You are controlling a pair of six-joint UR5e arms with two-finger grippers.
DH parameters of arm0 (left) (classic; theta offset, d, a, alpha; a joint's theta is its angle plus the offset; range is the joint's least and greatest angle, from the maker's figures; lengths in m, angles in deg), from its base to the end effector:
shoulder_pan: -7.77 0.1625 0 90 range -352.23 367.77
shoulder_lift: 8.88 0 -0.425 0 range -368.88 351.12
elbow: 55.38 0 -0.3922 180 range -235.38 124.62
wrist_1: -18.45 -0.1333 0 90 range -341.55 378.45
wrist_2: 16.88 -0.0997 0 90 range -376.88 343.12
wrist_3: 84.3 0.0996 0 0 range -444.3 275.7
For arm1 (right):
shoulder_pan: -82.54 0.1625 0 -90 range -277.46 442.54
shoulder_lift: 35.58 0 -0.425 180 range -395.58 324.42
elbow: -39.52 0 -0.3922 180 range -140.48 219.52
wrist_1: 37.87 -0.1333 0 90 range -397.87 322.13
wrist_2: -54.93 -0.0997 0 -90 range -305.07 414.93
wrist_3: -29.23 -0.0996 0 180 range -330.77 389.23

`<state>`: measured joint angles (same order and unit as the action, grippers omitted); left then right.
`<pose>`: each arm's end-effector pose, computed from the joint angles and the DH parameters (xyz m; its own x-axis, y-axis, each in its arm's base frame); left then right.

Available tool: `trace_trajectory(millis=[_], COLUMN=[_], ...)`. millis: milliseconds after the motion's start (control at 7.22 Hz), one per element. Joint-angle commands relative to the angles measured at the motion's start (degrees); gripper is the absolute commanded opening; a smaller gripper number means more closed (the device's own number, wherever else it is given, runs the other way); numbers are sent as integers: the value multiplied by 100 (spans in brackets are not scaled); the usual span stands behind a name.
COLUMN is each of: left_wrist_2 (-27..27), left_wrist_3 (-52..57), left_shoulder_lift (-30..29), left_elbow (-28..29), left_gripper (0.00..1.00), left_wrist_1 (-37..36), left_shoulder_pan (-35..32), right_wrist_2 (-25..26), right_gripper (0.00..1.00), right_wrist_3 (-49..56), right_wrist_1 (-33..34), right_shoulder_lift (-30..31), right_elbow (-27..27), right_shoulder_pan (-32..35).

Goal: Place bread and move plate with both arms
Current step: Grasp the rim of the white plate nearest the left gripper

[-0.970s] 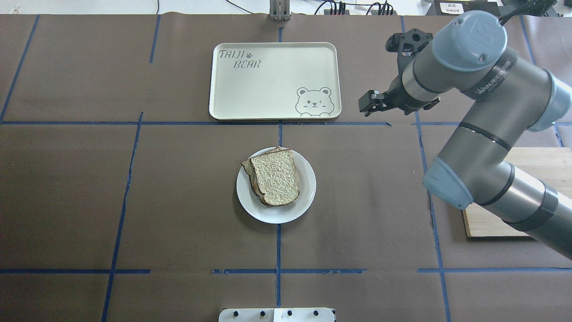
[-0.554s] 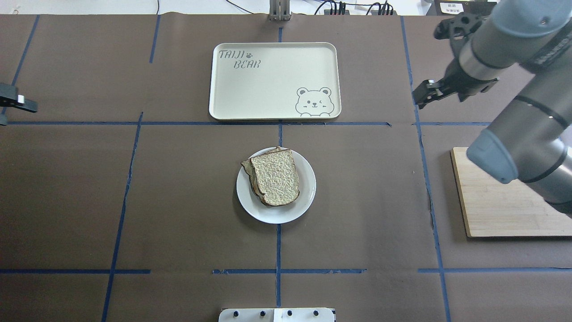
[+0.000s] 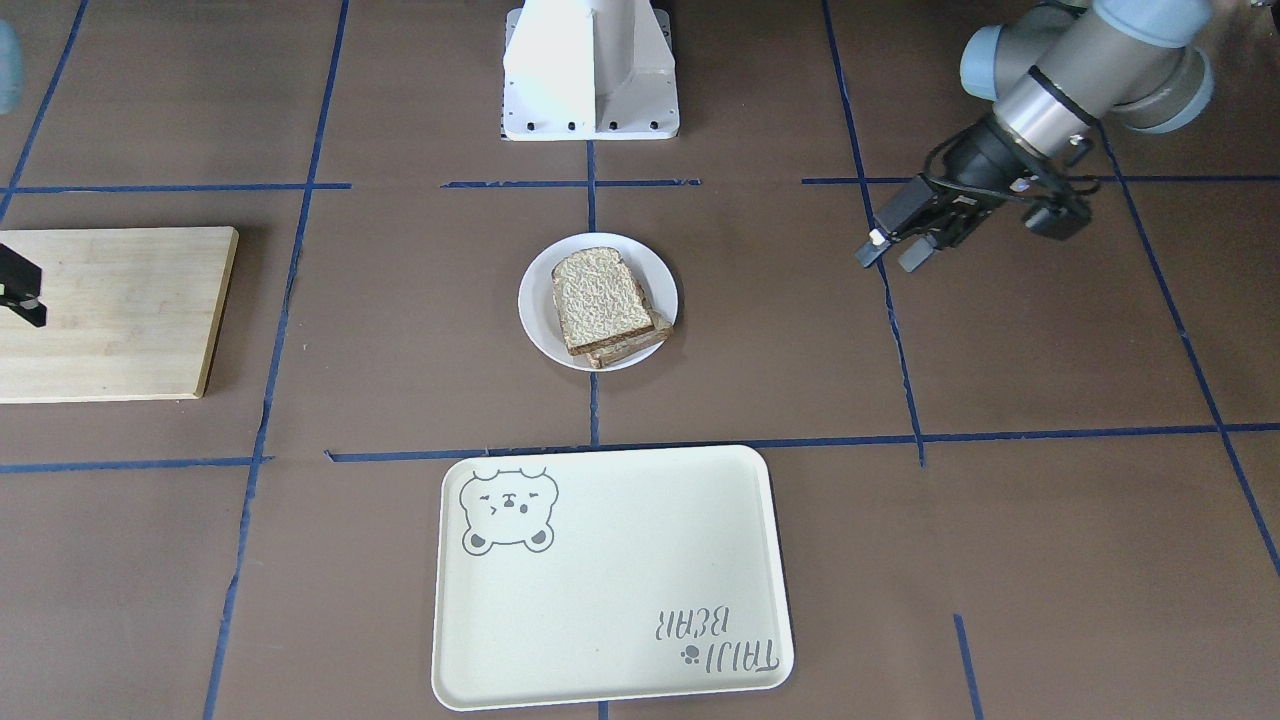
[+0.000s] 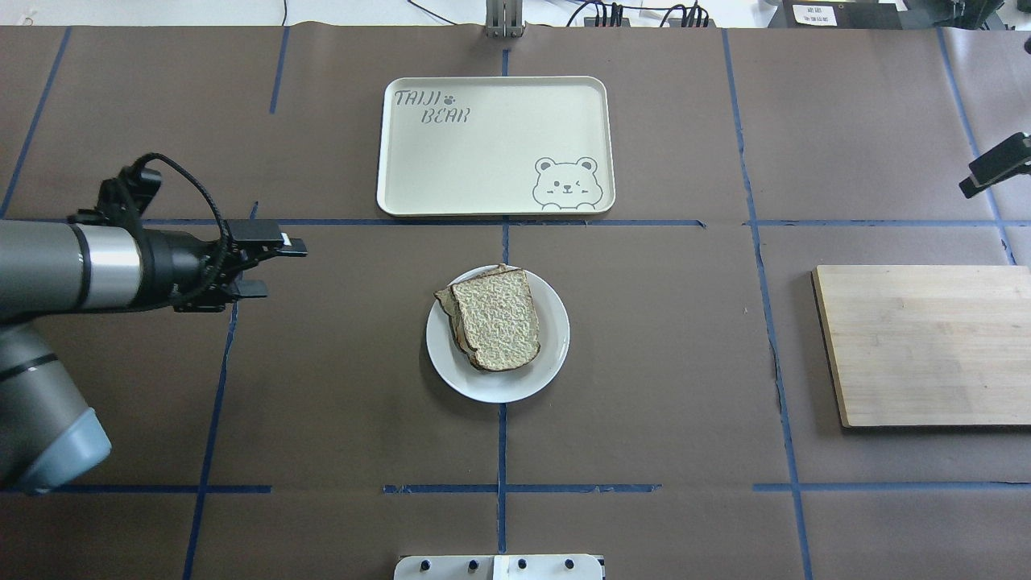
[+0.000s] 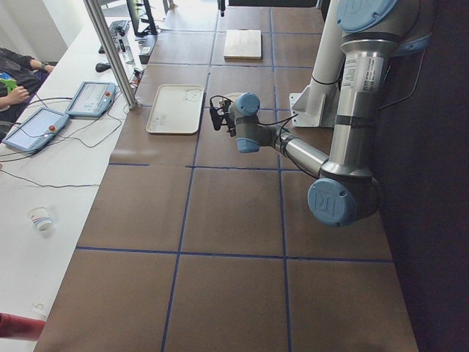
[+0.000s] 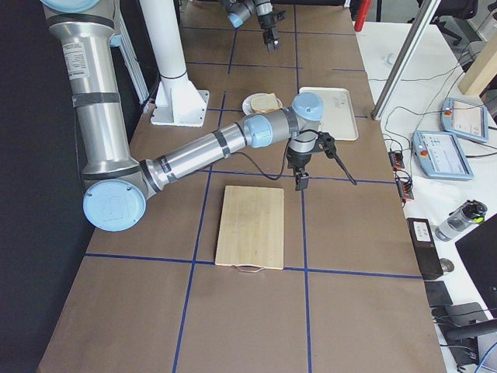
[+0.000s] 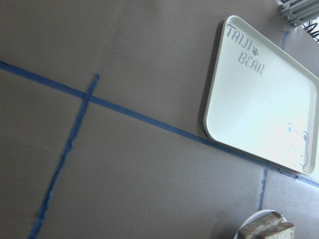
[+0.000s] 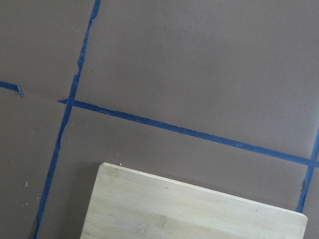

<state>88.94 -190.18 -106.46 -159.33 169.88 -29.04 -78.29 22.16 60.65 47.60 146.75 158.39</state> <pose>0.3593 -0.4015 0.3526 -0.0041 -0.3258 -0.9454 0.3730 0.8767 -0.3037 -0.0650 -0.5241 0.4679 0.6858 -0.2382 0.6877 0.1523 0.9710 0.1845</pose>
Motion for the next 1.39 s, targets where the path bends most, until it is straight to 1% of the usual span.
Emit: trace_trajectory(millis=[0,139,277,554,693,970,1247], left_wrist_2=[-1323,-1327,-1327,-1319,-1284,-1283,-1301], left_wrist_3=[-896,-951,-969,-978,-970,-970,-978], left_shoulder_lift=[-698,-841,-868,-1122,-1254,-1281,-1343], left_elbow=[960,1112,1175,1463,1587,1597,1606], left_gripper=[96,86,77,68,60,51,49], left_wrist_1=[998,994,967,958,950,950,941], left_shoulder_pan=[1074,1261,1324,1474,1518,1693,1790], right_wrist_2=[-370,-345,-319,-310,-310,-319,-310], right_gripper=[100,100,100,100,100,100,100], right_wrist_3=[206,249,258,223,206,188,188], right_wrist_1=[-43,-52,-61,-61,-52,-52,-52], right_shoulder_lift=[172,172,233,277,269,277,277], right_elbow=[-166,-167,-175,-176,-184,-176,-184], right_shoulder_pan=[281,281,281,281,281,281,281])
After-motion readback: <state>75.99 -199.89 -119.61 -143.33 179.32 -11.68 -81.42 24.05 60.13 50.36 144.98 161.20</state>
